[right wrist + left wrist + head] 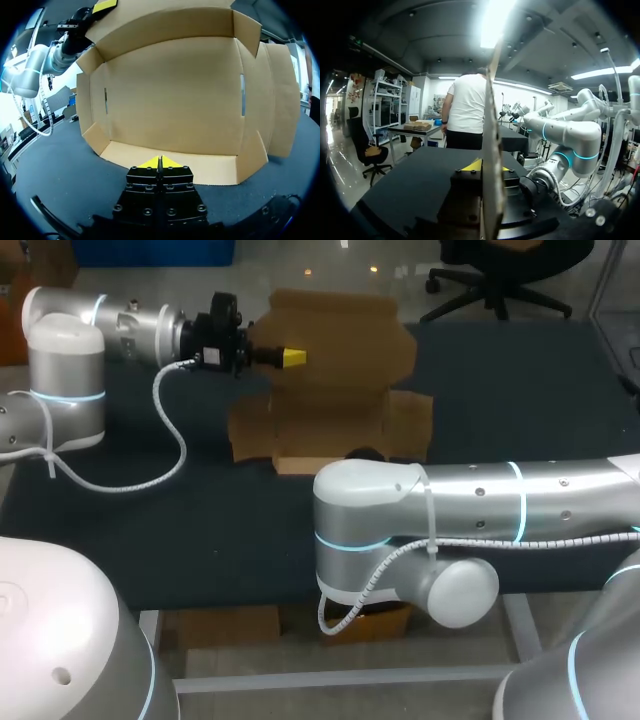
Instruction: Assemble the packaging by folding the flat box into shape, placing the metal phone stand inside, and closing the box properly
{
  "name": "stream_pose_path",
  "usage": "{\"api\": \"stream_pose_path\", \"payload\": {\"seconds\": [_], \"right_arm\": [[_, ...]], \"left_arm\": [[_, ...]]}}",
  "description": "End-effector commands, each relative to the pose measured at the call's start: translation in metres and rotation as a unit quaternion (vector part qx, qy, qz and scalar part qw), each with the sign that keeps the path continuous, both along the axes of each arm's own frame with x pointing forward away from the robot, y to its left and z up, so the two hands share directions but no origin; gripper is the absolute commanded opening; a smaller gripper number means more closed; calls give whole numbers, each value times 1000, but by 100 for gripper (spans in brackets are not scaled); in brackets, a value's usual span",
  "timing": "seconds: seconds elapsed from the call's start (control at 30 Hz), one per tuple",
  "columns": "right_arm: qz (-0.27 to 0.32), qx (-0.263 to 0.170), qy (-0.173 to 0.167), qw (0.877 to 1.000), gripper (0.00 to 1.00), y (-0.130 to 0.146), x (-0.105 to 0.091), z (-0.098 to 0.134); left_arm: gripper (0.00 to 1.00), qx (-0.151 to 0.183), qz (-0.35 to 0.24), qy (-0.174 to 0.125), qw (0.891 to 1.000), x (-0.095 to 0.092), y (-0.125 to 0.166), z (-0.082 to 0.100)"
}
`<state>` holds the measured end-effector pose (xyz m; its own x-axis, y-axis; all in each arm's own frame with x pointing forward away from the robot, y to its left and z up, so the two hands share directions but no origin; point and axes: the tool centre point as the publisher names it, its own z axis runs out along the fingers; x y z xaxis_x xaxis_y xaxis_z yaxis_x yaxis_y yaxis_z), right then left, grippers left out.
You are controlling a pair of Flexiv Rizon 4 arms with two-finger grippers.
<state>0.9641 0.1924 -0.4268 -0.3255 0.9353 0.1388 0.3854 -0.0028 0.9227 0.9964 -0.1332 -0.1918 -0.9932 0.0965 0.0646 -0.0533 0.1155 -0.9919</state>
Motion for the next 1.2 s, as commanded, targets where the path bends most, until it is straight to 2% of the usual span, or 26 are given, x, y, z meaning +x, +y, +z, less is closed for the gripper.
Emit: {"api": "stream_pose_path", "payload": {"seconds": [0.03,0.5,0.77,1.2], "right_arm": [[-3,-1,-1,1000,0,1,0,-4],[-3,-1,-1,1000,0,1,0,-4],[-3,-1,-1,1000,0,1,0,-4],[-3,-1,-1,1000,0,1,0,-4]], "left_arm": [[0,-2,-5,2,1000,-1,4,-7],[0,-7,-14,30,999,-11,7,-18],[0,-9,-12,58,998,-21,6,-25],[0,3,-21,69,997,-30,7,-36]]}}
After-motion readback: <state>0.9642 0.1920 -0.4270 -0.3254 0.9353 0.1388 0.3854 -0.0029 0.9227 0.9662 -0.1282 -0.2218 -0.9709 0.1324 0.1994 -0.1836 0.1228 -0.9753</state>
